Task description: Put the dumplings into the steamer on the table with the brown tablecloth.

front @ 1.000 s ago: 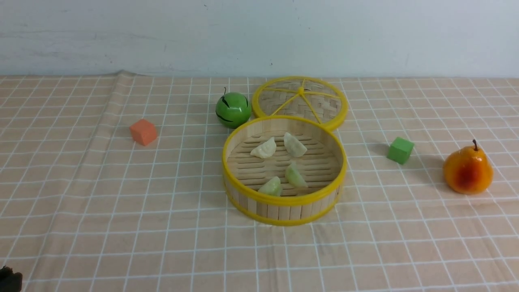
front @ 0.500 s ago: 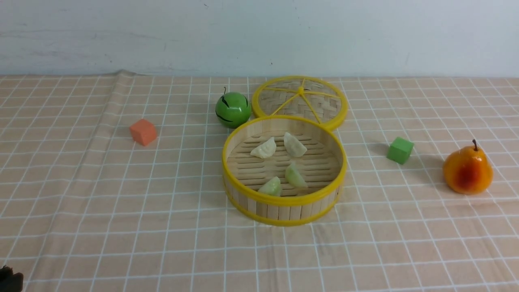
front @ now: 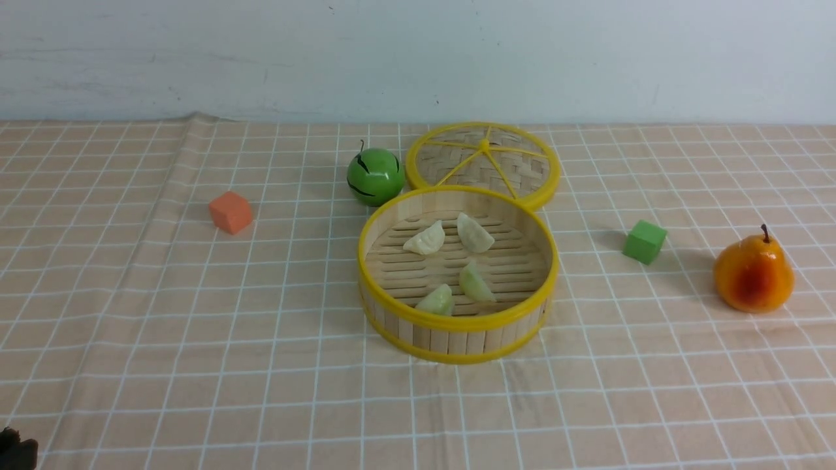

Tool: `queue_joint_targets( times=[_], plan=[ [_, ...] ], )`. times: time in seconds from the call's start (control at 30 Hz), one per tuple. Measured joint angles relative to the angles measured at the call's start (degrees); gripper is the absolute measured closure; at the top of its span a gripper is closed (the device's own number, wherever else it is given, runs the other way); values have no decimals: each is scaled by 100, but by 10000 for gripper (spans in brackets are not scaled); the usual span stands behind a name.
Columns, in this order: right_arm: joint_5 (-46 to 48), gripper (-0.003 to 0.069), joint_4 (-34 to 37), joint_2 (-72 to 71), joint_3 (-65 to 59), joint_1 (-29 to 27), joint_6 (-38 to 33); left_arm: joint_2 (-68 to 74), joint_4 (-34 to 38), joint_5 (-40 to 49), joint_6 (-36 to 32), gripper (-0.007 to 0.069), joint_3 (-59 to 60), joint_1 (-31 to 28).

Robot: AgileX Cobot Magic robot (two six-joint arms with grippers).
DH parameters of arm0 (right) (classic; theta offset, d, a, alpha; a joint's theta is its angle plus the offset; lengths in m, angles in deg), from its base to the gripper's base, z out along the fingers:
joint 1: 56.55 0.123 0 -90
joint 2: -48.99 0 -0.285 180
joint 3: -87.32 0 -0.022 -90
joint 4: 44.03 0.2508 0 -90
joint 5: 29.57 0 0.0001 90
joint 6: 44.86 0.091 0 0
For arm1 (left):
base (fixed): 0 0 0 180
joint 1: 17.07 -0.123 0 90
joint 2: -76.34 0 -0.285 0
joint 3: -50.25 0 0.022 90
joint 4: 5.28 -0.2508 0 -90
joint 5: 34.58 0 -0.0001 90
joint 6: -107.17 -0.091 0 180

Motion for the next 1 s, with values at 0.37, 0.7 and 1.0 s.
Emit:
queue_joint_targets(
  times=[0.37, 0.7, 1.0],
  plan=[
    [0, 680, -1, 0, 0, 0, 16, 0, 0, 0, 0, 538, 0, 0],
    [0, 675, -1, 0, 0, 0, 16, -162, 0, 0, 0, 533, 19, 0],
    [0, 668, -12, 0, 0, 0, 16, -1148, 386, -563, 0, 526, 817, -1125]
  ],
)
